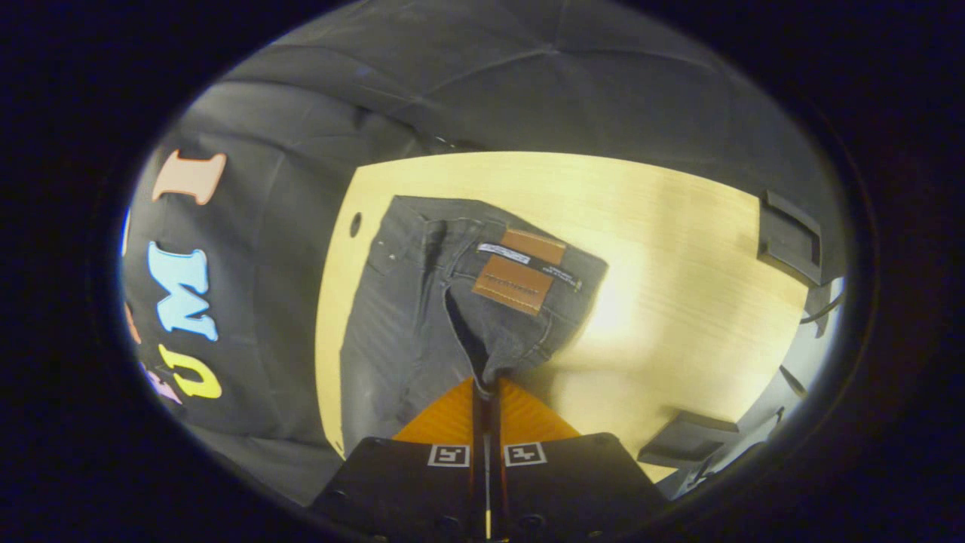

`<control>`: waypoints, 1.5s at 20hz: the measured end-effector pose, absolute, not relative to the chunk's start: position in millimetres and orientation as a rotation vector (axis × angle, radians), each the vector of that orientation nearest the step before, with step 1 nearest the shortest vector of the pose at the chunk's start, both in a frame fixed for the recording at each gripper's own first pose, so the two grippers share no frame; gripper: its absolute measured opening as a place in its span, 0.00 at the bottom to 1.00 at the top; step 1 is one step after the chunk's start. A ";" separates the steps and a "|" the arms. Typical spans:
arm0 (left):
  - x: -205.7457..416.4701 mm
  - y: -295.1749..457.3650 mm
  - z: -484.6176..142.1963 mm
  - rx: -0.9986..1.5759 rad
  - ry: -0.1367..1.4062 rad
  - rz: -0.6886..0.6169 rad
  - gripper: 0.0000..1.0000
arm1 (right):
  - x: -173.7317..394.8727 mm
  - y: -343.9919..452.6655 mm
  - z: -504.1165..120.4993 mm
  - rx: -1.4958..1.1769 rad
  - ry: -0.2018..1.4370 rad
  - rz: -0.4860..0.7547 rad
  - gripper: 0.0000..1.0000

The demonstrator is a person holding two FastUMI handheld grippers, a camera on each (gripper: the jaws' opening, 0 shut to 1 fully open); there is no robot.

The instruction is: Grasp the waist and the cuffs of the jeans and fold them to make the two legs overlap; first hold the waist and fold one-third of the jeans toward the cuffs, then hold the cuffs and fold the remaining one-third in the same direction to finish folding.

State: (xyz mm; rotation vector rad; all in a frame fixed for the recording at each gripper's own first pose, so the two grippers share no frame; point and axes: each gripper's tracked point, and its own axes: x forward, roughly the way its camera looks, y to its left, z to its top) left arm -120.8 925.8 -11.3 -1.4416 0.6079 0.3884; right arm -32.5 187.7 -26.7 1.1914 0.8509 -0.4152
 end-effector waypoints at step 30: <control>203.8 948.4 5.0 -1.084 0.517 0.402 0.12 | 256.1 198.0 -37.6 1.332 0.720 -0.276 0.06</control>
